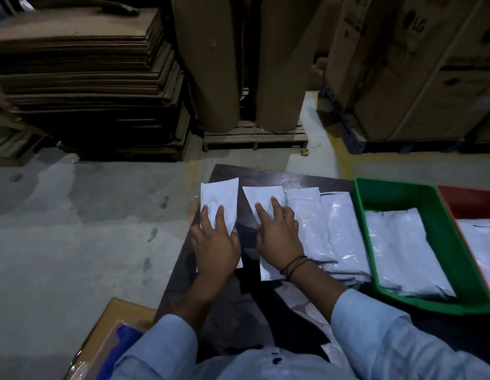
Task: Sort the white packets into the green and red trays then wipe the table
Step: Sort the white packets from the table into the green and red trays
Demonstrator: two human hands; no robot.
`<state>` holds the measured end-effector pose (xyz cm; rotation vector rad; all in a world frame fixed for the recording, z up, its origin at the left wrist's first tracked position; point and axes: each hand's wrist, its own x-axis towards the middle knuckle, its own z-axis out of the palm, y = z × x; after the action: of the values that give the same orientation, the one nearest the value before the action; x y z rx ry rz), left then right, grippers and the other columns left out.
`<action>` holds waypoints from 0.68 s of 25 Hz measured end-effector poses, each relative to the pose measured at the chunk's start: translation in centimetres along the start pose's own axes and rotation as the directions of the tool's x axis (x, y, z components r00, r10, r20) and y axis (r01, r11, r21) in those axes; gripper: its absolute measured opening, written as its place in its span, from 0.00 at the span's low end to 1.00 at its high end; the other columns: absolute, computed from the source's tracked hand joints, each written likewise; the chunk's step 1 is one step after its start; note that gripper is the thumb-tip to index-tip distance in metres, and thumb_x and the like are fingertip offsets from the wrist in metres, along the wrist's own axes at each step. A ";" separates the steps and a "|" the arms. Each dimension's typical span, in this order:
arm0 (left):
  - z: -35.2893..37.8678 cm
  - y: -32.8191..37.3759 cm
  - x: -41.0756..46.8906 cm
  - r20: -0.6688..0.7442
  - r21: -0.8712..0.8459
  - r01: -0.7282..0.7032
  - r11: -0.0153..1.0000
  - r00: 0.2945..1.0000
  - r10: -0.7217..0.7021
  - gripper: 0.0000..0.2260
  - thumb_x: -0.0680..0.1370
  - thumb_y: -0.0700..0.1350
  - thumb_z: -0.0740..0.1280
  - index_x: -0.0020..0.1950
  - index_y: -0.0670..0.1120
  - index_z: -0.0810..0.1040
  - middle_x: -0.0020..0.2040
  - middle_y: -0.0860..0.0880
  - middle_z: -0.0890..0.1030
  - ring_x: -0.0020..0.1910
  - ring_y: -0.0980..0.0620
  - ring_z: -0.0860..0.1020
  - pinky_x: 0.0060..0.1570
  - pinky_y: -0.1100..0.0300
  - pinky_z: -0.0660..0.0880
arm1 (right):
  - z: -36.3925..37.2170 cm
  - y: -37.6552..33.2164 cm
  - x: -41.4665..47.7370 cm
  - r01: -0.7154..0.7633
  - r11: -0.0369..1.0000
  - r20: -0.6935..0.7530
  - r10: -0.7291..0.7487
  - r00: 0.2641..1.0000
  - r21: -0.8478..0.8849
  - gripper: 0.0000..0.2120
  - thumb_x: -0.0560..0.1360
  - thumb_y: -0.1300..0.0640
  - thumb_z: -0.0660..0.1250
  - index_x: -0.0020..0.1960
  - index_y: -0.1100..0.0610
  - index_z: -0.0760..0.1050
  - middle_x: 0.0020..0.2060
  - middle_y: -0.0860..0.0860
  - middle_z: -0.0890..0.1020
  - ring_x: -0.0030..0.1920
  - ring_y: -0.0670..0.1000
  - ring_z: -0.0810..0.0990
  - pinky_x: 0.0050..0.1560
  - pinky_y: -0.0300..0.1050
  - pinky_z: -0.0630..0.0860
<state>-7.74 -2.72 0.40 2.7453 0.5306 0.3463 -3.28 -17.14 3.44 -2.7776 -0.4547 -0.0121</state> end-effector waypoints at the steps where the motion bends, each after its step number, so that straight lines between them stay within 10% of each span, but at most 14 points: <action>1: 0.0 1.1 -0.1 -0.001 -0.020 -0.015 1.000 1.000 0.015 0.29 0.78 0.52 0.66 0.78 0.49 0.65 0.79 0.41 0.60 0.63 0.34 0.68 0.63 0.40 0.71 | -0.5 0.8 -0.2 -0.029 0.999 -0.020 0.030 0.999 0.025 0.29 0.77 0.55 0.60 0.77 0.51 0.62 0.78 0.60 0.57 0.72 0.66 0.59 0.67 0.64 0.64; 9: 0.4 9.4 -1.5 0.039 -0.085 -0.080 0.993 0.996 0.084 0.29 0.79 0.52 0.66 0.79 0.50 0.63 0.80 0.44 0.57 0.64 0.36 0.66 0.63 0.41 0.69 | -6.6 7.1 -2.5 -0.229 0.737 -0.007 0.302 0.953 0.636 0.18 0.80 0.62 0.60 0.69 0.56 0.74 0.67 0.55 0.75 0.70 0.55 0.69 0.73 0.52 0.62; 17: 1.6 19.1 -3.6 0.019 -0.087 -0.135 0.987 0.990 0.138 0.28 0.80 0.53 0.64 0.79 0.51 0.62 0.81 0.44 0.56 0.65 0.37 0.66 0.65 0.41 0.68 | -9.7 16.9 -4.2 -0.233 0.943 -0.118 0.267 0.957 0.238 0.24 0.78 0.53 0.58 0.75 0.52 0.67 0.77 0.58 0.62 0.72 0.63 0.62 0.71 0.57 0.62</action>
<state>-4.42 -21.33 5.08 2.7053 0.3143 0.3584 -1.62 -36.68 7.00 -2.5694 -0.0569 -0.1017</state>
